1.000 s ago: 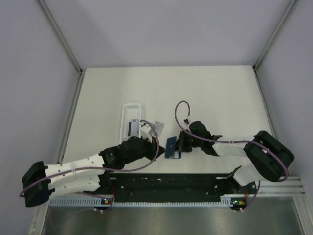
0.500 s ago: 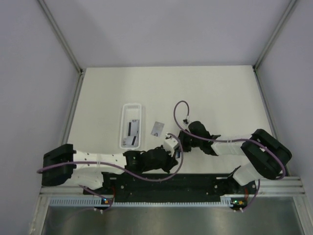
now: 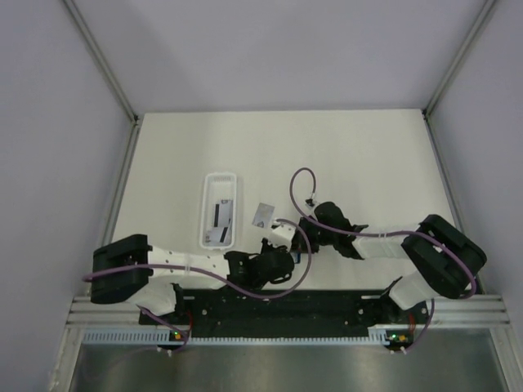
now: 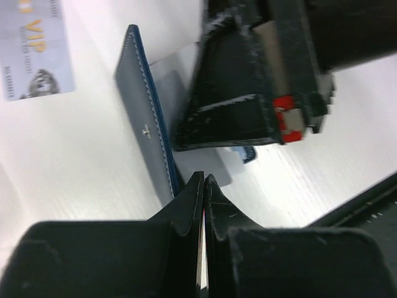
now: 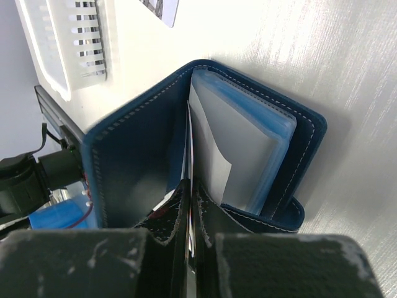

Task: Put the credit cards into the card holder
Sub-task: Open the card holder at the center of the board.

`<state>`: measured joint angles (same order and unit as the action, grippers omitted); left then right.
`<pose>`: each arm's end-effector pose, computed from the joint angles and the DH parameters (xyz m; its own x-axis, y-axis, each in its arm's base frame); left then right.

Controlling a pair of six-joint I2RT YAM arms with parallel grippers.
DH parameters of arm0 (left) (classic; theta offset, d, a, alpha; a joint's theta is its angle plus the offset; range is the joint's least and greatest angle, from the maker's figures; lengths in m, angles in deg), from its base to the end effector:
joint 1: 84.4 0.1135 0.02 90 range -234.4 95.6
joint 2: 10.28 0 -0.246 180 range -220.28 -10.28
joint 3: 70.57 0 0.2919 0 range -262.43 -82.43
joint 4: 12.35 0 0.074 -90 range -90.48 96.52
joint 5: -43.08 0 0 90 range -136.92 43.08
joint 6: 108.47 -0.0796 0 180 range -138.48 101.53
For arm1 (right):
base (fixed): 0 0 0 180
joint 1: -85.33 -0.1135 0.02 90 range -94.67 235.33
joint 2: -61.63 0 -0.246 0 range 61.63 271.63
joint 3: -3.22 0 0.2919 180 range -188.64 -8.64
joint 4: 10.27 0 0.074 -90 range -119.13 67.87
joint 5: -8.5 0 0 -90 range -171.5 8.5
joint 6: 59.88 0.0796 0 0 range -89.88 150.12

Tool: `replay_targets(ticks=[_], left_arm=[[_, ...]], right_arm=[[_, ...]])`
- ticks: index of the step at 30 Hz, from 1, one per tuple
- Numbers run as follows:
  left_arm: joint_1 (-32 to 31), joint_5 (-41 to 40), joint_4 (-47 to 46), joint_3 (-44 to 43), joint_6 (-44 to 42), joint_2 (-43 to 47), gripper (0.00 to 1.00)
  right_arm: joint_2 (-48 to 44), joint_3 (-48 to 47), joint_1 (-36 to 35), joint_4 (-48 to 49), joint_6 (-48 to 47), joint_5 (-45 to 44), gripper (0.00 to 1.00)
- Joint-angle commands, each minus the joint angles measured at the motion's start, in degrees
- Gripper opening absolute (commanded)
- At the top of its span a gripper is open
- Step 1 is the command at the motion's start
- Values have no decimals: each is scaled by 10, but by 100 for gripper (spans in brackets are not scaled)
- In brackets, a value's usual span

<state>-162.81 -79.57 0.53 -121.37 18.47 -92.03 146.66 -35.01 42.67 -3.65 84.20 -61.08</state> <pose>0.1097 -0.3213 0.1092 -0.5599 0.2114 -0.8011 0.5131 0.8476 -0.1349 0.2107 0.2319 0.0499 -0.9514 0.1553 -0.2659 -0.1033 0.6524 0.7508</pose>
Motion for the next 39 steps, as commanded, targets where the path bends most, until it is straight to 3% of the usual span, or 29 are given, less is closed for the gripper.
replay_targets(ticks=[1, 7, 13, 23, 31, 39], left_arm=[[-1, -108, 48, -6, 37, 26, 0], [11, -156, 82, 14, 81, 55, 0], [55, -125, 73, 26, 108, 23, 0], [121, -25, -51, 35, 73, -43, 0], [123, 38, -136, 36, 37, -60, 0], [123, 50, -166, 54, 32, -65, 0]], right_arm=[[12, -1, -5, -9, -10, -26, 0], [12, 2, -5, -16, -11, -29, 0], [6, 4, -5, -20, -14, -30, 0], [-1, 14, -6, -20, -14, -30, 0], [-7, 11, -5, -28, -16, -28, 0], [-14, 9, -5, -44, -21, -35, 0]])
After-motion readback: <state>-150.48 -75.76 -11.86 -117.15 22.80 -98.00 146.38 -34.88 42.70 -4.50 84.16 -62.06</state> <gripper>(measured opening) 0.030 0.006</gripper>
